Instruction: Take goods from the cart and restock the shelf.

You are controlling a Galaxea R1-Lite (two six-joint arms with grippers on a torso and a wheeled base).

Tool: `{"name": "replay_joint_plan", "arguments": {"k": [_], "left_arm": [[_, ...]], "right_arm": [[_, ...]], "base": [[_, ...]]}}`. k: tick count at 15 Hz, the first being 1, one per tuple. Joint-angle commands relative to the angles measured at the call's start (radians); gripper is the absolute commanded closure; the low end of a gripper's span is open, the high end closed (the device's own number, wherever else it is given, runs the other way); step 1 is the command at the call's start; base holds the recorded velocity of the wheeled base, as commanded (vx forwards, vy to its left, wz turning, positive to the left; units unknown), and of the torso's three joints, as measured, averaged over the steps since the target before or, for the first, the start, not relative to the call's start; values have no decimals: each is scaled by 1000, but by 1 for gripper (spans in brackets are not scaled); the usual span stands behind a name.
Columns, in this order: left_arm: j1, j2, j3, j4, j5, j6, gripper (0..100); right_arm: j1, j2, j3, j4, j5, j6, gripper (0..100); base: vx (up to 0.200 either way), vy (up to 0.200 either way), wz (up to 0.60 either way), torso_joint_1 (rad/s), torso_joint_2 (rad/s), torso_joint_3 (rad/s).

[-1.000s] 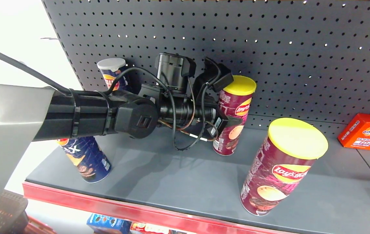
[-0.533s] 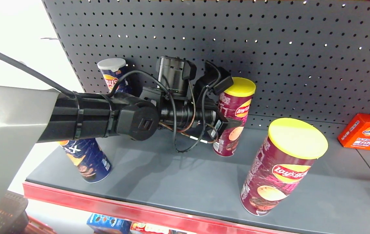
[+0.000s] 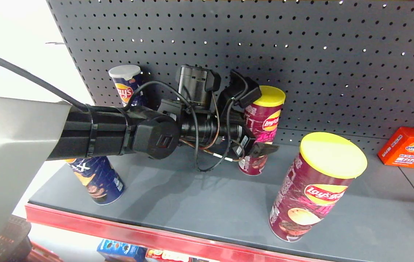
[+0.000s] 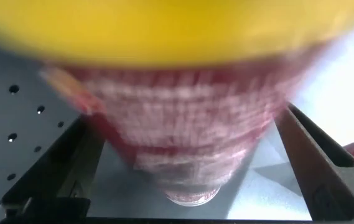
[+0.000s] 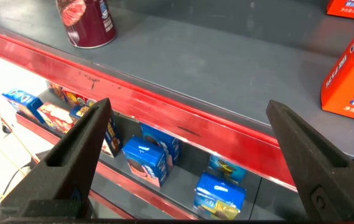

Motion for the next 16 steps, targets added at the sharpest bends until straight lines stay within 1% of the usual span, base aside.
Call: {"name": "replay_joint_plan", "arguments": {"k": [1,3,4,6,8,10,11,12,13,14,16], "left_arm": [[3,-10,2,-2,0,1,0],[6,-28,5,-2,2,1,0],[7,-56,34,-2,2,2,0],[10,-100,112,-13,6,7,0],[12,-131,213,-93,25,4,0],[12,-145,284,-151,65,-1,0],[12,-145,291,-159,86,-2,0],[12,-145,295,-162,128,-4,0],[12,-145,295,-162,129,-4,0],[9,-145,291,-162,167,-5,0],[9,-142,291,-182,206,-8,0]], "right_arm": [[1,1,0,0,0,-1,0],[1,1,0,0,0,-1,0],[1,1,1,0,0,-1,0],[1,1,0,0,0,-1,0],[1,1,0,0,0,-1,0],[1,1,0,0,0,-1,0],[1,1,0,0,0,-1,0],[1,1,0,0,-1,-1,0],[1,1,0,0,0,-1,0],[1,1,0,0,0,-1,0],[1,1,0,0,0,-1,0]], "base": [[0,0,0,0,0,0],[0,0,0,0,0,0],[0,0,0,0,0,0],[0,0,0,0,0,0],[0,0,0,0,0,0],[0,0,0,0,0,0],[0,0,0,0,0,0],[0,0,0,0,0,0],[0,0,0,0,0,0],[0,0,0,0,0,0],[0,0,0,0,0,0]]}}
